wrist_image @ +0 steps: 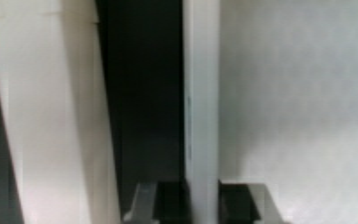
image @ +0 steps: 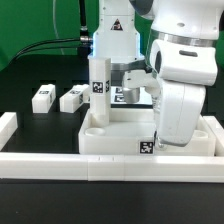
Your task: Assemble desk
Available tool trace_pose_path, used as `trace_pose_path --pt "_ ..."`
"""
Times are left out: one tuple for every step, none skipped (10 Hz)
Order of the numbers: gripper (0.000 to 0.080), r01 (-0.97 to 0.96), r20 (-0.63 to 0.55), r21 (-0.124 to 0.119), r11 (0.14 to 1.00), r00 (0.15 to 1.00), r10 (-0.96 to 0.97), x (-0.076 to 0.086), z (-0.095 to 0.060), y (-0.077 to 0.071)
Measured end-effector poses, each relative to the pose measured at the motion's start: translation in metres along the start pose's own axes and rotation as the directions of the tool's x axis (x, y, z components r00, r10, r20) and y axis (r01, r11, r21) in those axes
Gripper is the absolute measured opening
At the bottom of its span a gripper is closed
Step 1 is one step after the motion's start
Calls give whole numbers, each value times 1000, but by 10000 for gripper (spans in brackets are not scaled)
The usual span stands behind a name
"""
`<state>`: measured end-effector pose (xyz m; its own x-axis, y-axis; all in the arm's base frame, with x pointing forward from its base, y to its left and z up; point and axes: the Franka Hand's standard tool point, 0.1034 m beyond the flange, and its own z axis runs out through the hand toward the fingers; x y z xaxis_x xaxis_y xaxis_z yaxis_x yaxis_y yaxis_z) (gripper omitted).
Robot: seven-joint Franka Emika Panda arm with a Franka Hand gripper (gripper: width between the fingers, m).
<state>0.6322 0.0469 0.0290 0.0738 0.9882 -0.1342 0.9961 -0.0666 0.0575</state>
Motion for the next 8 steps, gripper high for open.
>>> trace_pose_path --pt "61 3 4 -3 1000 1000 -3 1 -1 0" --pt "61 2 4 -6 1000 1000 -2 1 -3 1" --pt "157 0 2 -14 1000 1000 0 1 -8 4" --pt "157 -7 7 -21 1000 1000 7 1 -14 6" --pt "338 -19 8 -25 1000 1000 19 1 -25 10" --pt "521 -24 7 -31 999 1000 24 -1 -39 13" --pt "613 -29 8 -36 999 1000 30 -5 -47 16" --pt "613 -39 10 -50 998 999 40 -13 -55 18"
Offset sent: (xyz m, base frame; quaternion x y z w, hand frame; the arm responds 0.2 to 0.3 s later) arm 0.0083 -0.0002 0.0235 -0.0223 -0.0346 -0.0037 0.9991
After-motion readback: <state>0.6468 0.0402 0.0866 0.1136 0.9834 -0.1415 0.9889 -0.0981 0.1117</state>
